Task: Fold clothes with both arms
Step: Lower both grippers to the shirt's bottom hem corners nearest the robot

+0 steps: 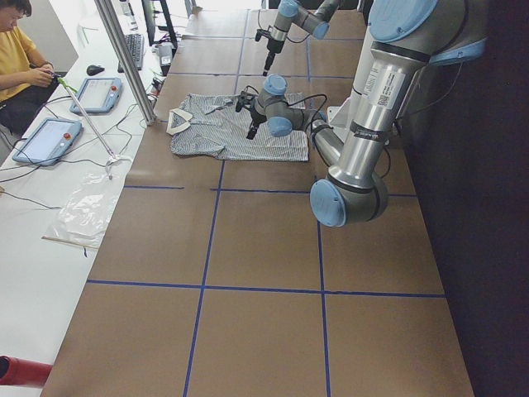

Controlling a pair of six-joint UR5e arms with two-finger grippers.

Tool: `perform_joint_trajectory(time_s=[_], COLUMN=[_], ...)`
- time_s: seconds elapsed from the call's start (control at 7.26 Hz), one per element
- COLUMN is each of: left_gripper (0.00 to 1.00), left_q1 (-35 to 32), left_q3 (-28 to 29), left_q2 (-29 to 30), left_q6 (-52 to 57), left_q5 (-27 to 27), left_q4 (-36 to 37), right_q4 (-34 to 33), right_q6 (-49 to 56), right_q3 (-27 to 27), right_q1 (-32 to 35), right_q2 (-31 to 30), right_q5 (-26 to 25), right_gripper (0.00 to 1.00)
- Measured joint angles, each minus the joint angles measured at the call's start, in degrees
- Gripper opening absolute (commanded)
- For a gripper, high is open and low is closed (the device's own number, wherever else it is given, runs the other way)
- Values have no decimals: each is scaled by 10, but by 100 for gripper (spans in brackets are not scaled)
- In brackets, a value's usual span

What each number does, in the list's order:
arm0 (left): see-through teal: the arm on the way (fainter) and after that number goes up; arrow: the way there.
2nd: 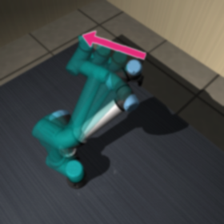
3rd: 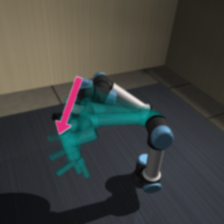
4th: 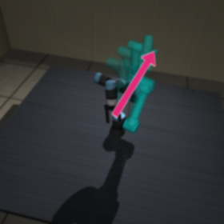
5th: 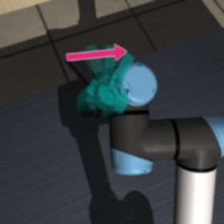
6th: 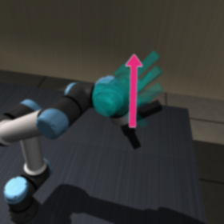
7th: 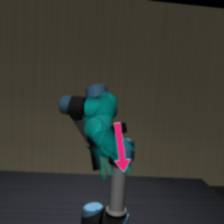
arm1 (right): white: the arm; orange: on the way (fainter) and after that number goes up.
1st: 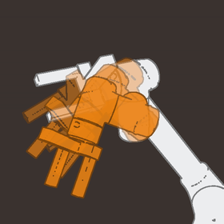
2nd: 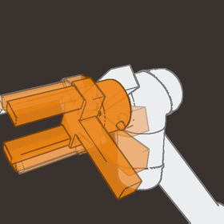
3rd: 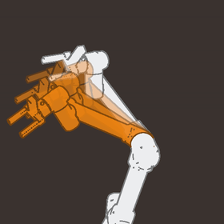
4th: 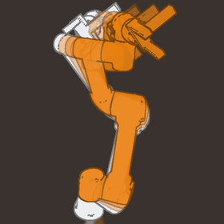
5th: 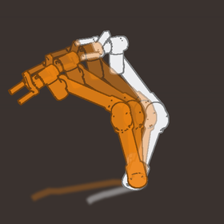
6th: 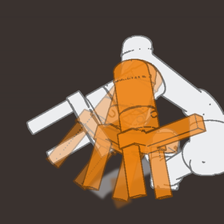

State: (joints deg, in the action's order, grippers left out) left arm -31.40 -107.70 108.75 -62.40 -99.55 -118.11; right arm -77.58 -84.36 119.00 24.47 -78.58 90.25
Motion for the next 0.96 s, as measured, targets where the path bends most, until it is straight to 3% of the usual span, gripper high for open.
perform_joint_trajectory(time_s=[0.14, 0.28, 0.41, 0.55, 0.96], left_gripper=[96, 74, 59, 52, 51], left_q1=[29, 67, 106, 144, 199], left_q3=[-37, -65, -79, -85, -84], left_q2=[-41, -78, -103, -118, -123], left_q6=[-27, -65, -109, -154, -221], left_q5=[6, 23, 47, 69, 100], left_q4=[0, 0, 0, 3, 36], right_q4=[-7, -9, -10, -10, -10], right_q6=[-39, -59, -68, -71, -73], right_q3=[12, 17, 19, 19, 19], right_q1=[-49, -79, -90, -94, -95], right_q2=[-12, -17, -18, -19, -19], right_q5=[-38, -62, -72, -77, -79], right_gripper=[98, 99, 99, 99, 99])
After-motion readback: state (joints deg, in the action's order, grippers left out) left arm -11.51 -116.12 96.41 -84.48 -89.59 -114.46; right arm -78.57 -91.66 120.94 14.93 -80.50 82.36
